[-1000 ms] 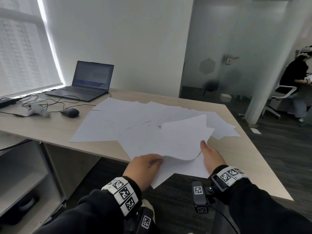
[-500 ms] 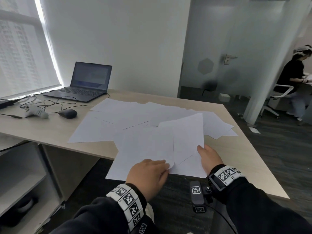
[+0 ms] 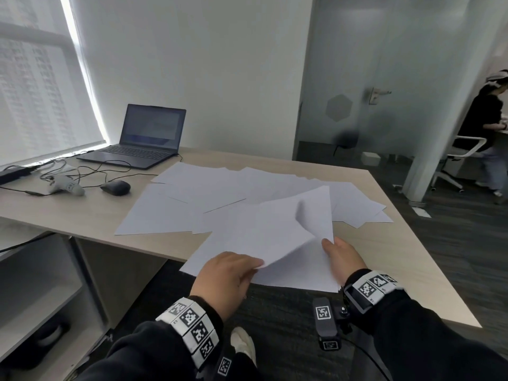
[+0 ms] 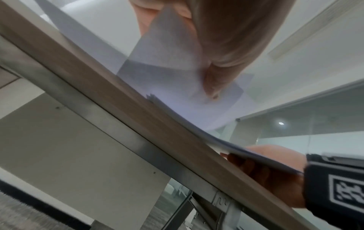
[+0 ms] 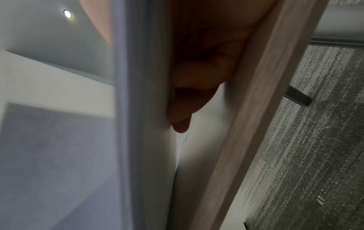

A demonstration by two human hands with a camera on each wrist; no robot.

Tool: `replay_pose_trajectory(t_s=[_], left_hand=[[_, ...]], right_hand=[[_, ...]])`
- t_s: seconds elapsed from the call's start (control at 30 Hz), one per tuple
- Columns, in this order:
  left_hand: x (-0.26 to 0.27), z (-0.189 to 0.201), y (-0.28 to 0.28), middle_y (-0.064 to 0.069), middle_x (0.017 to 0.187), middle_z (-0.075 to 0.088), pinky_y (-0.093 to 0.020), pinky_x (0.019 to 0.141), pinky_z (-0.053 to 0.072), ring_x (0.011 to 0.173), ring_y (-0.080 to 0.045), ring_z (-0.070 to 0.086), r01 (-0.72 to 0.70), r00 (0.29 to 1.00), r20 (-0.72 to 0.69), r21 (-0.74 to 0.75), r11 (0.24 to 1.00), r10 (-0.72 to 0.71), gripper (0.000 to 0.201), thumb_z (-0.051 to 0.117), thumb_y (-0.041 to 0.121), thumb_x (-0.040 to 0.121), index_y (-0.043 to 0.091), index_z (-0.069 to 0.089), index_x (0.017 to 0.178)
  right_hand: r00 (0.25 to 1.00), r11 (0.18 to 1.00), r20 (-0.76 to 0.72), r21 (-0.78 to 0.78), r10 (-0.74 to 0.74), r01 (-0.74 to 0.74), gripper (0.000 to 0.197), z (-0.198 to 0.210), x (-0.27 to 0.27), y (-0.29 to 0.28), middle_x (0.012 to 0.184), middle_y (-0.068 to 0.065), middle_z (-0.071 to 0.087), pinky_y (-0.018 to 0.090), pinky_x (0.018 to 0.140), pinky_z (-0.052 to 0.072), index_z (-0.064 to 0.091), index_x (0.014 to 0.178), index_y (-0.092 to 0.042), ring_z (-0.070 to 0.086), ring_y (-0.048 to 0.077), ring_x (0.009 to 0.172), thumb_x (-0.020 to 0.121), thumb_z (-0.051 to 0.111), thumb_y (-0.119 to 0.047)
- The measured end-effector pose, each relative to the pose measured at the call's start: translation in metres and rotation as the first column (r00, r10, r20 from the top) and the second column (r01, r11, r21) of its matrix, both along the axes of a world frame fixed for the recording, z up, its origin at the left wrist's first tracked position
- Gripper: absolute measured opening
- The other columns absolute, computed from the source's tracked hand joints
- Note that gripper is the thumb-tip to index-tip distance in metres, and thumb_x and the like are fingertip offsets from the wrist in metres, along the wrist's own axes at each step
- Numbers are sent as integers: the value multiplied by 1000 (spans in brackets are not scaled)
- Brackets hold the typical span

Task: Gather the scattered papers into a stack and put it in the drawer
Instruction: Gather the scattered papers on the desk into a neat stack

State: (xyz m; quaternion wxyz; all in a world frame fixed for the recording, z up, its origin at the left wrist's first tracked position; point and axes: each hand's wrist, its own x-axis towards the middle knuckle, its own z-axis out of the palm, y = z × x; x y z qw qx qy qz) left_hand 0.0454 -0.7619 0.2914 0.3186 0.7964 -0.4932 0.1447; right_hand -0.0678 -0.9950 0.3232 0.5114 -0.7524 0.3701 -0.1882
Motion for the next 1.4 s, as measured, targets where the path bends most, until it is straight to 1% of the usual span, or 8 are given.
replay_pose_trajectory(t_s=[0.1,0.23,0.5,0.77,0.93,1.17,1.3,1.4], left_hand=[[-7,-3,-7,19,109,71,-35,77,53,99,-12,66,104,988,101,110,988,-115,38,49,19,82,38,68,108],[-8,-13,-19,22,128,62,-35,93,42,119,-12,56,128,986,68,254,959,-150,48,51,12,84,42,60,121],[-2,-13,-14,24,154,31,-28,117,15,145,-2,21,223,974,-49,364,904,-221,54,41,59,92,44,37,144],[77,2,-2,11,164,-5,-49,121,7,150,-15,-4,-275,924,-129,429,860,360,81,13,80,83,39,7,153],[116,1,24,8,164,11,-53,119,6,151,-22,8,-394,862,-55,552,734,504,89,11,86,77,40,6,153],[101,-4,58,8,140,37,-49,113,16,134,-18,30,-474,867,112,484,736,485,100,16,98,59,41,40,137],[100,-5,74,9,149,35,-46,113,23,140,-17,29,-430,886,77,508,746,458,79,51,82,66,36,40,130],[104,0,79,12,143,48,-39,110,29,135,-15,38,-401,904,54,446,800,424,50,56,29,86,36,42,133]], right_hand=[[1000,1000,-22,2,-17,17,34,7,-1,1,87,17,56,36,75,38,53,86,-5,51,25,80,101,35,-31],[997,995,75,100,10,-17,33,5,-6,2,95,2,65,31,74,42,61,102,-15,60,19,84,98,46,-43],[985,975,172,212,25,-62,17,-6,2,-1,96,14,70,35,72,53,63,99,-6,66,28,80,88,58,7],[975,984,207,175,-82,46,14,-5,-5,-5,89,9,65,28,61,44,59,97,-8,61,21,76,92,51,2],[976,986,190,152,-102,74,13,-4,-6,-5,87,6,63,27,59,42,57,101,-8,59,19,75,92,51,0],[976,986,180,136,-123,99,13,-7,-4,-7,100,13,64,30,69,44,58,102,-8,59,26,84,91,54,-2],[974,987,186,114,-130,110,11,-4,-7,-2,96,12,63,27,64,41,57,100,-7,57,23,79,91,52,-1],[974,989,185,98,-129,112,12,-2,-10,1,88,9,62,27,59,39,57,102,-5,56,20,73,92,52,-1]])
